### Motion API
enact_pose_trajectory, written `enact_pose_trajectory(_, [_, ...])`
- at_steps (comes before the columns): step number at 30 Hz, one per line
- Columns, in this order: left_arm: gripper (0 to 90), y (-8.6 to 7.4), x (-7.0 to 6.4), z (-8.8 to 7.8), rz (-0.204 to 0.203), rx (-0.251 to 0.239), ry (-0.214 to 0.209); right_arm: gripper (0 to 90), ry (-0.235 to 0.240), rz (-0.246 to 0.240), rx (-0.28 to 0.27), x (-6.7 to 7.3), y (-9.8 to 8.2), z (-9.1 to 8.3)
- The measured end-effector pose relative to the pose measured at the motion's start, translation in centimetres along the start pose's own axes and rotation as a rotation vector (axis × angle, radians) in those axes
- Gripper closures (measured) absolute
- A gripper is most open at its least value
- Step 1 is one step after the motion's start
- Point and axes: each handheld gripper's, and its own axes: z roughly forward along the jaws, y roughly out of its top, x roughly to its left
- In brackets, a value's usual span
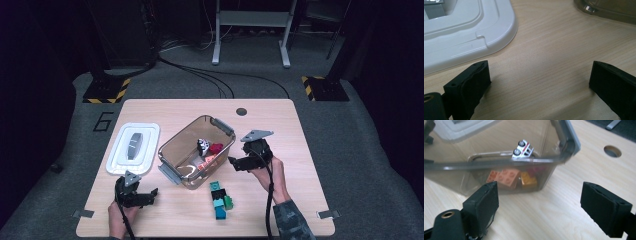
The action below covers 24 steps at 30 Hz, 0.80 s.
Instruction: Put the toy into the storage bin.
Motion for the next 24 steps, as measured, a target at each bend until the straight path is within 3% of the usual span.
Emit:
enact_pose_trajectory(8, [3.3, 0.0, 0.0, 0.0, 0.000, 0.000, 0.000, 13.9, 0.031, 0.018, 0.043, 0.8, -2.7, 0.4])
enact_pose_trajectory(24, [3.3, 0.0, 0.0, 0.0, 0.002, 0.001, 0.000, 13.6, 0.143, 0.001, 0.129, 5.2, -6.7, 2.3])
